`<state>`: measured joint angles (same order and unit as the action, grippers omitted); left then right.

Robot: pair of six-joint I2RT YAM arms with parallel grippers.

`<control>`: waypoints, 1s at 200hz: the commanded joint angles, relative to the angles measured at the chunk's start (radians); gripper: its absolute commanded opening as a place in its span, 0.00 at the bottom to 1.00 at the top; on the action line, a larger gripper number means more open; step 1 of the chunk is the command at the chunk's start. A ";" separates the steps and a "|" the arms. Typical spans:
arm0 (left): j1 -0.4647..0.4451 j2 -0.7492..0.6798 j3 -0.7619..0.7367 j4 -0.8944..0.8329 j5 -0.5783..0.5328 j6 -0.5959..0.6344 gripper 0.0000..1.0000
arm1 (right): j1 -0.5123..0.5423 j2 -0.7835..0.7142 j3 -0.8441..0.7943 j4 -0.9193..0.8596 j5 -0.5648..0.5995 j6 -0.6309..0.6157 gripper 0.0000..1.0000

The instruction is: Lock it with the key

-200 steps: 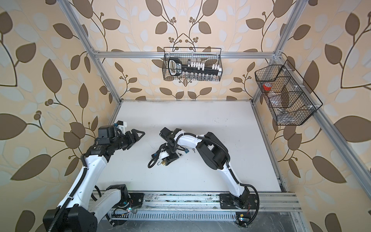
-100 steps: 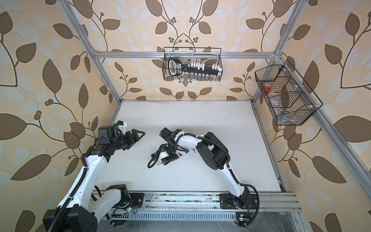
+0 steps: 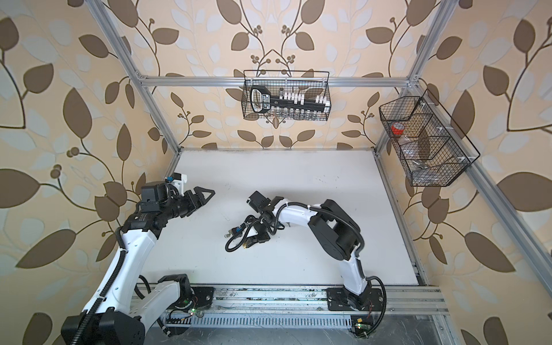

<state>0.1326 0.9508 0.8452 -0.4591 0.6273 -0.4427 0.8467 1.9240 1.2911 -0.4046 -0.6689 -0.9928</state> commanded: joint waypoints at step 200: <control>-0.722 0.372 0.459 0.169 0.201 0.412 0.77 | -0.589 -0.941 -0.535 0.396 -0.505 1.252 0.00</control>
<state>-0.5411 1.2915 1.2354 -0.3092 0.7540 -0.1390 0.2638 0.9848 0.7368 0.0387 -0.9081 0.2123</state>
